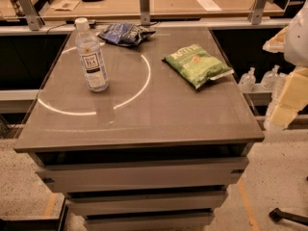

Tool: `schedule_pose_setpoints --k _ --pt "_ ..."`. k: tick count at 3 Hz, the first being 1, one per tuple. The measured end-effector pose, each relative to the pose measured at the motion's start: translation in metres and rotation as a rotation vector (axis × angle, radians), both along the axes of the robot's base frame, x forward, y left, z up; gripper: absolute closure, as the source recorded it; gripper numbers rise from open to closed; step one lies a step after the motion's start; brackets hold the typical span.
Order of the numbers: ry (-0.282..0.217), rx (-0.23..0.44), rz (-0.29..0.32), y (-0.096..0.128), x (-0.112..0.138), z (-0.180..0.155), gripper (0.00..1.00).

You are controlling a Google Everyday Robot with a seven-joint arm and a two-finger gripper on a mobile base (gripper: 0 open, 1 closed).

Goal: Move blue plastic bottle near green rice chip bag

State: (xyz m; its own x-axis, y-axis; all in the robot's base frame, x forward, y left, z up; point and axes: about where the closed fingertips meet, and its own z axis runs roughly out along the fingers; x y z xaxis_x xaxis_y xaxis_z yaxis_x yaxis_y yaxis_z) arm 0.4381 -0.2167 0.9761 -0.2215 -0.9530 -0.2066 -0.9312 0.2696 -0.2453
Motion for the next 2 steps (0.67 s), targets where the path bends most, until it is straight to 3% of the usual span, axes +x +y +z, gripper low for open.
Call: schedule_pose_setpoints --k 1,2 --pt "0.000 0.000 0.000 0.0000 0.0000 0.0000 0.00" --pt "-0.024 0.041 0.026 0.0046 0.0010 0.0032 0.00"
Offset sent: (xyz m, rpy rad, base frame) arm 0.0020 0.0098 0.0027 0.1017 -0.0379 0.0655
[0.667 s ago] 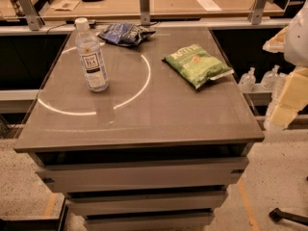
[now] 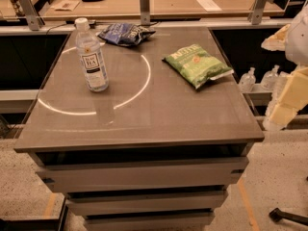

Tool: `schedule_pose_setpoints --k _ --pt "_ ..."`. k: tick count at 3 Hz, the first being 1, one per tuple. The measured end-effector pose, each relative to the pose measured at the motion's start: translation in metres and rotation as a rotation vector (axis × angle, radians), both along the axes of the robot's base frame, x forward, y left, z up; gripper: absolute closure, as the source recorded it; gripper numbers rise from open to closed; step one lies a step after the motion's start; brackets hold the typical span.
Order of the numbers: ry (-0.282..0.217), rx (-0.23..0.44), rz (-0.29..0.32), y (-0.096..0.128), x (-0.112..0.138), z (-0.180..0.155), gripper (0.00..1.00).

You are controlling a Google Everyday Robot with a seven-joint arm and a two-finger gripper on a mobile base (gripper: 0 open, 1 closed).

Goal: Move blue plastic bottle near green rice chip bag

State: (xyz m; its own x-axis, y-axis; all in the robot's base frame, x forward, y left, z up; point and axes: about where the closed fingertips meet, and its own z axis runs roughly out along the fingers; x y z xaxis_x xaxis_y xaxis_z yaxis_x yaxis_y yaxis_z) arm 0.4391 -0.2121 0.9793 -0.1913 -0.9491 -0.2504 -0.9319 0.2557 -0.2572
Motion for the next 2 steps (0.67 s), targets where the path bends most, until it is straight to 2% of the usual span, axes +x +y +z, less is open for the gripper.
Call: schedule_pose_setpoints --k 2 --pt "-0.047 0.127 0.180 0.028 0.007 -0.001 0.00"
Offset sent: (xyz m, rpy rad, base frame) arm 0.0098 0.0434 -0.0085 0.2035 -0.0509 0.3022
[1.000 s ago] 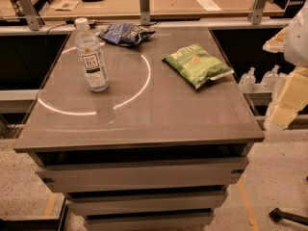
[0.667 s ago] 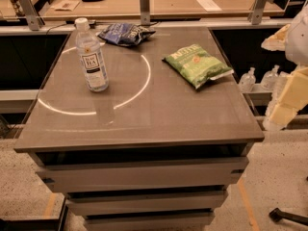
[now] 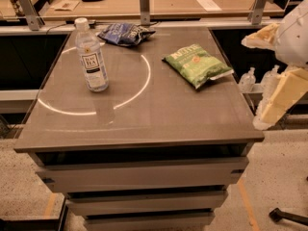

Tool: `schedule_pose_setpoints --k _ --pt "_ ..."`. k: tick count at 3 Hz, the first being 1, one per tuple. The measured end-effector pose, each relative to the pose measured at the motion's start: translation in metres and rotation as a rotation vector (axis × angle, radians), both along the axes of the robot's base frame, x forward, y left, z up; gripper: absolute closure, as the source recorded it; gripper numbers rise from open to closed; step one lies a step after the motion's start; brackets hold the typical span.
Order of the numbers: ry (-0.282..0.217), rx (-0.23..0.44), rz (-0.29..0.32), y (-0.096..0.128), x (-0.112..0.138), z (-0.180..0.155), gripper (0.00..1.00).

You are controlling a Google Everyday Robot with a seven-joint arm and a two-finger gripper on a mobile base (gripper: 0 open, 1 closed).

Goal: Move blue plastic bottle near green rice chip bag

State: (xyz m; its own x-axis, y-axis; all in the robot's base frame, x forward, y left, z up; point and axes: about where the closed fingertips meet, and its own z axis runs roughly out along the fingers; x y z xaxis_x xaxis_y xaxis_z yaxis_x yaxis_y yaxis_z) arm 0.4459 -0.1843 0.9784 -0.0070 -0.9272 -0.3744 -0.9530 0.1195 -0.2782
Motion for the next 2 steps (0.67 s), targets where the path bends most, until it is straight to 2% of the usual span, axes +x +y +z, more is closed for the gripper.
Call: schedule_pose_setpoints --k 1,2 --pt "0.027 0.109 0.037 0.010 0.007 -0.012 0.00" --pt "0.059 0.243 0.007 0.012 0.019 -0.030 0.00"
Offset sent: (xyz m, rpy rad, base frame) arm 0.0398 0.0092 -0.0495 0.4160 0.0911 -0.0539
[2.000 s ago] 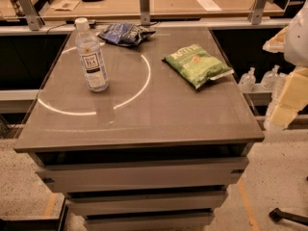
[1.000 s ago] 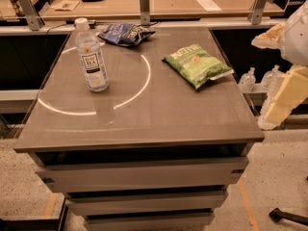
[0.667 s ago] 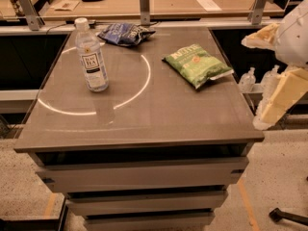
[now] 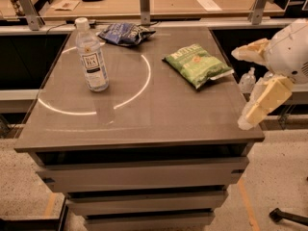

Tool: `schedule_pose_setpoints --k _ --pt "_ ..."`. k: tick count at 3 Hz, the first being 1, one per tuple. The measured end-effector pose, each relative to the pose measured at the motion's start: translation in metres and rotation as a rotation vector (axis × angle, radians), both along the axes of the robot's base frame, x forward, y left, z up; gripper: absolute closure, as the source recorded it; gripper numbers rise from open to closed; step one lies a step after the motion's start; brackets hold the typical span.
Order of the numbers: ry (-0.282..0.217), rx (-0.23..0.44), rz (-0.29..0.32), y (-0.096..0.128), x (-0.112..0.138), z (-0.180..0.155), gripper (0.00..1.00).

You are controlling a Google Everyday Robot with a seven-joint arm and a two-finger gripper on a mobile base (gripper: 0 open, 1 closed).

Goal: Move blue plastic bottle near green rice chip bag

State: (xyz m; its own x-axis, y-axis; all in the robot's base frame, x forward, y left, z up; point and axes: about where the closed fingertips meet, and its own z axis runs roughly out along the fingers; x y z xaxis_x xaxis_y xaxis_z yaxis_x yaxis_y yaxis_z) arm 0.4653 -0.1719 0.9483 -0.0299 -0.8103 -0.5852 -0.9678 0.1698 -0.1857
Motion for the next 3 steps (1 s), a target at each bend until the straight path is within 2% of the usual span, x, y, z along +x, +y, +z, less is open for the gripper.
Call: schedule_pose_setpoints --k 1,2,3 --pt "0.007 0.179 -0.083 -0.002 0.011 -0.008 0.00" --pt "-0.045 0.364 -0.097 0.002 0.020 0.007 0.00" --pt "-0.134 0.454 -0.104 0.004 0.025 0.022 0.00"
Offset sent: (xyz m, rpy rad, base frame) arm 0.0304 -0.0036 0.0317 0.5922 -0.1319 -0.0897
